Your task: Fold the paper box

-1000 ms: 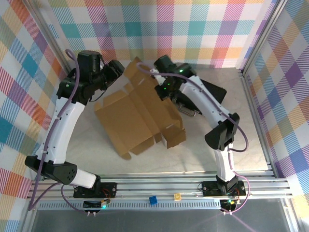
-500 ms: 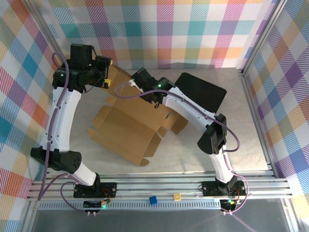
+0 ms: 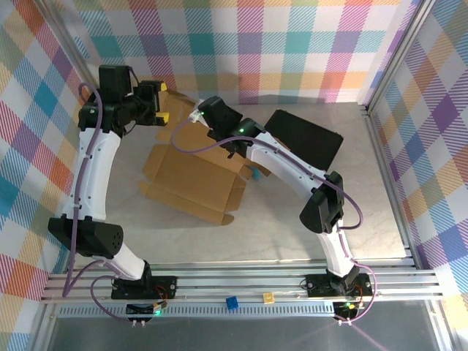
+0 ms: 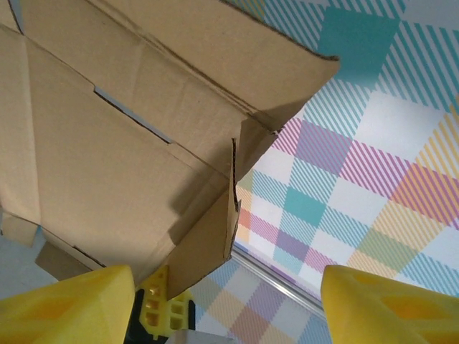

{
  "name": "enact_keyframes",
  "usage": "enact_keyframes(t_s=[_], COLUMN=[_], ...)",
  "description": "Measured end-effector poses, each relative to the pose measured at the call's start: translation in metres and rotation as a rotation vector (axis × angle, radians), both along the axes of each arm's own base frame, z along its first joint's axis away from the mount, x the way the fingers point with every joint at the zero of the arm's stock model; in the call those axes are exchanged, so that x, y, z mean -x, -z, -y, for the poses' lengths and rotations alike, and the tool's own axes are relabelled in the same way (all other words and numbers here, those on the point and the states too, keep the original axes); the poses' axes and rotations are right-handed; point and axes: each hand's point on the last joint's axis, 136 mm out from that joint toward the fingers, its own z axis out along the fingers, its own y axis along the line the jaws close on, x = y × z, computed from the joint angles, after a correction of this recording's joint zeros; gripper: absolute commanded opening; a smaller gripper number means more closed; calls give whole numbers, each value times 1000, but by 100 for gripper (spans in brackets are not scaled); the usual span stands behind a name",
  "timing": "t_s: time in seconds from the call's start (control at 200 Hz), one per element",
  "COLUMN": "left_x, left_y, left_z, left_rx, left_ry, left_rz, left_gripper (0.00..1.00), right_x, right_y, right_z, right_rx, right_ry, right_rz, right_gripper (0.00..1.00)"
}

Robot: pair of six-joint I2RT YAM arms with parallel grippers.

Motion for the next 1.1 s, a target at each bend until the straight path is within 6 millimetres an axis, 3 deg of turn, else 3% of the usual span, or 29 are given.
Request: enact_keyframes(t_s=[0.265, 0.535, 0.75, 0.915, 1.1], left_x=[-13, -22, -23, -22, -22], left_y=[14, 4, 18, 31, 33], left_z=[15, 35, 45, 45, 46], left_rx=[52, 79, 87, 73, 34], left_ry=[26, 68, 88, 95, 128], left_rz=[11, 76, 54, 30, 47], left_gripper=[51, 42, 37, 37, 47], right_x=[2, 6, 7, 7, 7], right_y=[-4, -4, -4, -4, -5], right_z=[-6, -11, -11, -11, -13], right_rx=[4, 4, 4, 4, 6], right_ry=[-14, -25, -25, -25, -33], right_rz=[17, 17, 17, 17, 23], right_gripper=[0, 0, 0, 0, 0])
